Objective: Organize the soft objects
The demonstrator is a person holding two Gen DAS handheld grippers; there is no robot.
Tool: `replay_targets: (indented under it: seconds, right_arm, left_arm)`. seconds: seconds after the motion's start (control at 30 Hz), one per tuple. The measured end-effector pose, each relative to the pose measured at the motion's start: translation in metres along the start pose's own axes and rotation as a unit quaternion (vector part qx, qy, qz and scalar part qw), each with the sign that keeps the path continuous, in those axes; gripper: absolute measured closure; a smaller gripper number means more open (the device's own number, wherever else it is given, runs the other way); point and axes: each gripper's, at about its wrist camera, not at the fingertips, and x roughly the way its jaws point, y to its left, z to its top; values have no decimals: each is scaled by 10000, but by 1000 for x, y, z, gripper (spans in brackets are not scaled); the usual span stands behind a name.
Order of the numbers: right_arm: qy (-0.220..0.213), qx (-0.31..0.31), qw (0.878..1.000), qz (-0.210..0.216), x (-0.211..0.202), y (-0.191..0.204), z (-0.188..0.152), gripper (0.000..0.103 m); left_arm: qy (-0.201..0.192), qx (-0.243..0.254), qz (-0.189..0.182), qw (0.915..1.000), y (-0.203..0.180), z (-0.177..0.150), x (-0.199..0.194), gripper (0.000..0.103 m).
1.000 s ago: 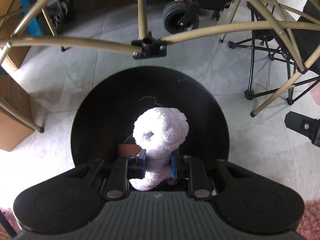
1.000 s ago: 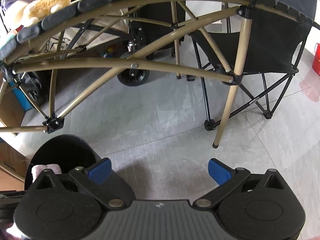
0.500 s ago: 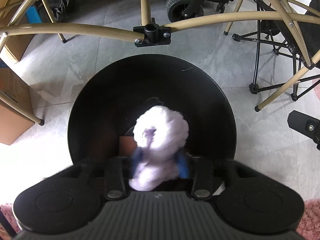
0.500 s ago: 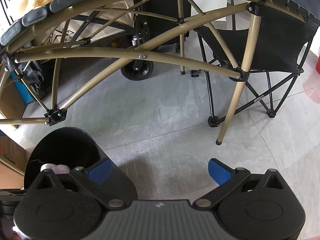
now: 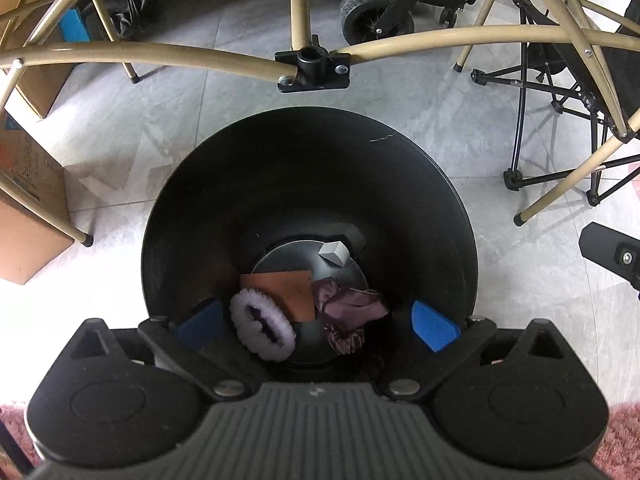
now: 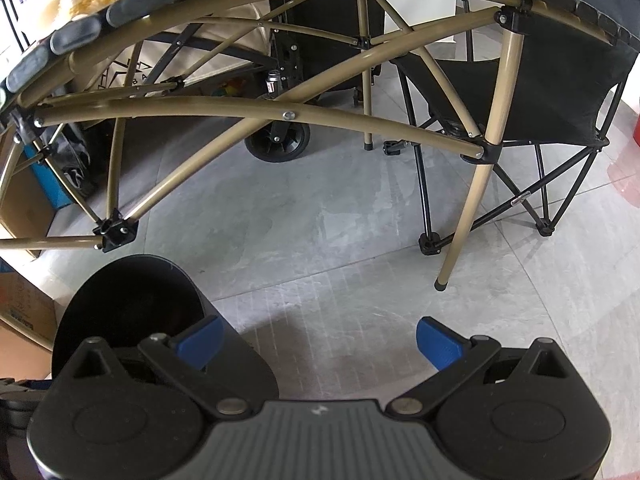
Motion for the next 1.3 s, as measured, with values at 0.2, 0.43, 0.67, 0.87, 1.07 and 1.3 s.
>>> replay_targets:
  seconds: [0.2,0.43,0.67,0.87,1.07,1.3]
  right_arm:
    - [2,-3,10000,4,0,1,0,0]
    - [-7,-4,10000,5,-1,2,0,0]
    - [-101,-36,9999,34,-5,4,0,0]
    - [-389,-106,9991,116,-22,7,2,0]
    - [-734,-177,9969,219,-46,13,2,0]
    - [-1301,-282,9901,455,-88,22,4,0]
  left_arm:
    - [-38,35,-13,10000,0,-1,-2,0]
    - [-142,44,37,9999,0,-2,-5,0]
    - [-404,58,100,9991,4,-5,-18,0]
    - [-870,-44,101,9961,13,-9,-41,0]
    - [-1353,-86,97,9907,23,-17,-68,0]
    - [-1819,-165,84,9831,35,-25,-105,0]
